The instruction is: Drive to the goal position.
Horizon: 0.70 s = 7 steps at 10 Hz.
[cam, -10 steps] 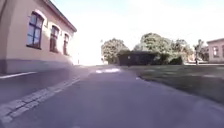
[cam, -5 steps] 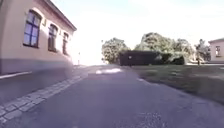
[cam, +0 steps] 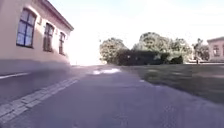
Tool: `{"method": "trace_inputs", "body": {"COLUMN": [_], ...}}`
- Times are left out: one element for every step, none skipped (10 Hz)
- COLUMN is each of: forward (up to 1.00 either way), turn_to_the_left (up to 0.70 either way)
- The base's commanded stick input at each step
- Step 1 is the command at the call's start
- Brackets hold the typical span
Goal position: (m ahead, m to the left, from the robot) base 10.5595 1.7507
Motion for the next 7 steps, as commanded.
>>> {"method": "trace_inputs", "body": {"forward": [0.70, 0.70, 0.70, 0.70, 0.70, 0.70, 0.70], "turn_to_the_left": [0.00, 0.00, 0.00, 0.00, 0.00, 0.00, 0.00]}}
